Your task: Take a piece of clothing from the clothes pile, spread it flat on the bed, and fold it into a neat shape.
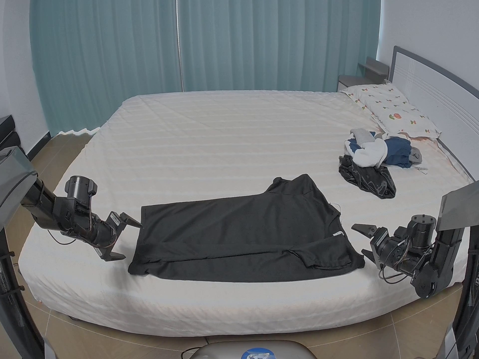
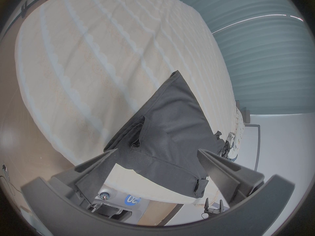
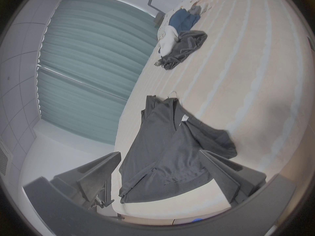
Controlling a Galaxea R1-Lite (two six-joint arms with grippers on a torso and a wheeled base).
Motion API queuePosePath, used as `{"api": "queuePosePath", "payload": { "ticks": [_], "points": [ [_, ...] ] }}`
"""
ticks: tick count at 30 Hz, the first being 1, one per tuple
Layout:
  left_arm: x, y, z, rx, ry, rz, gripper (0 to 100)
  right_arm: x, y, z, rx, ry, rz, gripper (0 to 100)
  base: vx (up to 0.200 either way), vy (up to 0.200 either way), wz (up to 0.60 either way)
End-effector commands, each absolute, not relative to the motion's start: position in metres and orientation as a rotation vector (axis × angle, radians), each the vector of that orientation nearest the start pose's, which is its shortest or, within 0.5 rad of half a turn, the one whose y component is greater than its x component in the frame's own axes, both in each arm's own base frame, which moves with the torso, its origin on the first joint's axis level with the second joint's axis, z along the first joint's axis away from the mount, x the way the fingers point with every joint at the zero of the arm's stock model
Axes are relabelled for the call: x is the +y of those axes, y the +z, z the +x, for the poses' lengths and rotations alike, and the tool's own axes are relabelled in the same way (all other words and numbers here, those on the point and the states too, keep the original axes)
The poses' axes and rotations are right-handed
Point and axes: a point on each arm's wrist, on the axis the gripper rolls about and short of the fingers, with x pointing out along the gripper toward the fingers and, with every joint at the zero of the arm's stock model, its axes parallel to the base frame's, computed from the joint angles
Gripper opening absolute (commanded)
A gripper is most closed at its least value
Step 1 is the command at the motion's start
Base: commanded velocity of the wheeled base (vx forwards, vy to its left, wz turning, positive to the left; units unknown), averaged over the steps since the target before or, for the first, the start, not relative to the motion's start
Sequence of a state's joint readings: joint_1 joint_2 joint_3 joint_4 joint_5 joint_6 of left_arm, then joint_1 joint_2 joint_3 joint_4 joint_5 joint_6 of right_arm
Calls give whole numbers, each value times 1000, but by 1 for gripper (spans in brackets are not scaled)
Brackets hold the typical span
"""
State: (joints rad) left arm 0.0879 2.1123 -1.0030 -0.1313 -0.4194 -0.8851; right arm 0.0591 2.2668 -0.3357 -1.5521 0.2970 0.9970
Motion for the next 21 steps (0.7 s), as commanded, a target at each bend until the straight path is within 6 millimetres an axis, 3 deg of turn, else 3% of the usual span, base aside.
{"api": "queuePosePath", "payload": {
  "ticks": [1, 7, 13, 20, 21],
  "points": [
    [21, 55, 348, 1038, 135, -1058, 100, 33, 2, 288, 554, 151, 1018, 100, 200, 0, 0],
    [20, 53, 346, 1050, 139, -1048, 100, 32, -4, 285, 579, 137, 1017, 100, 0, 0, 0],
    [-10, 45, 331, 1106, 92, -964, 100, 34, -5, 281, 596, 135, 1016, 100, 0, 0, 0],
    [-46, 40, 328, 1111, 68, -875, 100, 36, -7, 276, 610, 120, 1012, 100, 0, 0, 0],
    [-65, 39, 330, 1093, 65, -833, 100, 37, -8, 276, 607, 108, 1006, 100, 0, 0, 0]
  ]
}}
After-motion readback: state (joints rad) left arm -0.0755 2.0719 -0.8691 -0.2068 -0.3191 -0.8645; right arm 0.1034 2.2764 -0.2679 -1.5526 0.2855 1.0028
